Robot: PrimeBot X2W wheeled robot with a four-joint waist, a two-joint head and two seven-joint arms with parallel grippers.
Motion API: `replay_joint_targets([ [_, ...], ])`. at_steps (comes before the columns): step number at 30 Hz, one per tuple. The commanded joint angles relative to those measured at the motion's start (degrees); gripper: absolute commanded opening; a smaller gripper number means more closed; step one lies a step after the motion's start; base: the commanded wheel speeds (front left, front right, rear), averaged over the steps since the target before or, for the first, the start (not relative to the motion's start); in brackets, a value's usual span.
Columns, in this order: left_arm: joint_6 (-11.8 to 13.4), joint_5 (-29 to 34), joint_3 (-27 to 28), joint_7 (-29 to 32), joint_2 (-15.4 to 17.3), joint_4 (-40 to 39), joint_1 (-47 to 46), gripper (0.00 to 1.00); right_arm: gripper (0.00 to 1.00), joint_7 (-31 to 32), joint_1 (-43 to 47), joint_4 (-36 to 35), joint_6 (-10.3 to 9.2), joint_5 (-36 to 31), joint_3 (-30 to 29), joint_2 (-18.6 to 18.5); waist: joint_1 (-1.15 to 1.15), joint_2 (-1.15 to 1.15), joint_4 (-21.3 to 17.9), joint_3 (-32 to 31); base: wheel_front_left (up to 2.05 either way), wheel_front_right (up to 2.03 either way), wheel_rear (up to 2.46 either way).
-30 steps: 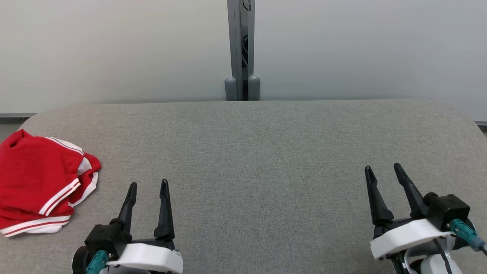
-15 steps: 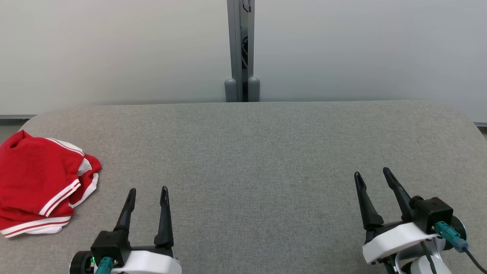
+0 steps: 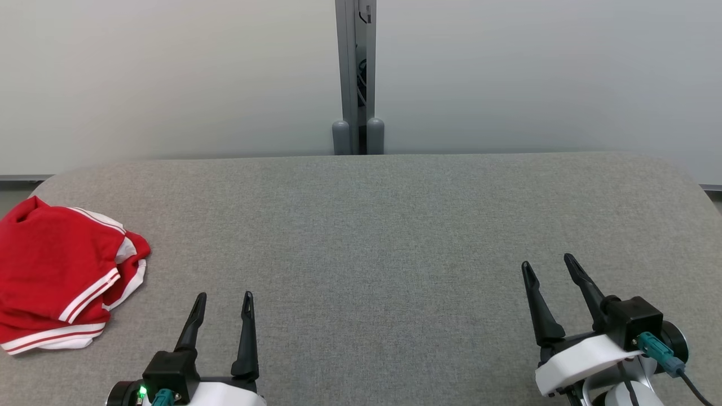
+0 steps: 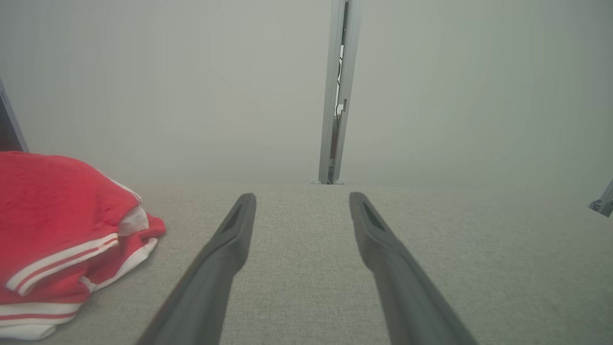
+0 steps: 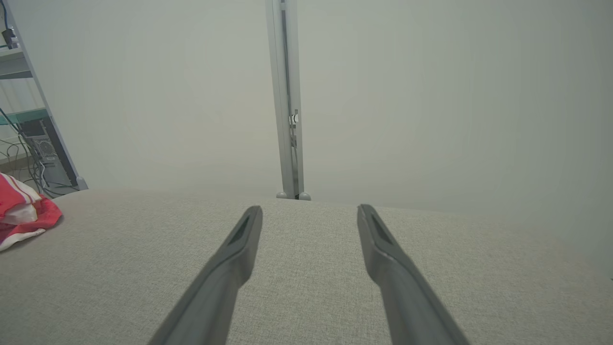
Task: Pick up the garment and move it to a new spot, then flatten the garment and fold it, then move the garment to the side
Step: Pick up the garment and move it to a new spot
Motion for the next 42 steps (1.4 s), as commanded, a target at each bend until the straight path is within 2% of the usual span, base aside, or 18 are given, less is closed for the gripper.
replay_joint_targets([
  [1, -0.2, 0.3, 0.3, -0.3, 0.2, 0.1, 0.7, 1.0, 1.0, -0.1, -0.6, 0.3, 0.03, 0.5, 0.0, -0.5, 0.0, 0.0, 0.0, 0.0, 0.0, 0.0, 0.0],
  [9, -0.6, 0.3, 0.4, -0.3, 0.2, 0.4, 0.1, 1.0, 1.0, -0.1, -0.4, 0.0, 0.03, 0.7, -0.2, -0.5, 0.0, 0.0, 0.4, 0.2, 0.0, 0.0, 0.0],
  [19, -0.7, 0.7, 1.4, -0.3, 0.2, 0.5, -0.9, 1.0, 1.0, -0.1, 0.4, -1.3, 0.03, 1.2, 0.8, -0.5, 0.0, 0.0, 6.2, 0.8, 0.0, 0.0, 0.0],
  [33, -2.3, 3.1, 4.5, -0.2, 0.2, 0.3, 0.6, 1.0, 1.0, -0.1, 1.4, -3.5, 0.03, 3.1, 2.4, -0.5, 0.0, 0.0, 19.9, 0.6, 0.0, 0.0, 0.0],
  [42, -2.7, 3.9, 5.6, -0.2, 0.2, 0.2, 1.0, 1.0, 1.0, -0.1, 1.8, -3.1, 0.03, 4.0, 3.7, -0.5, 0.0, 0.0, 26.4, -0.1, 0.0, 0.0, 0.0],
])
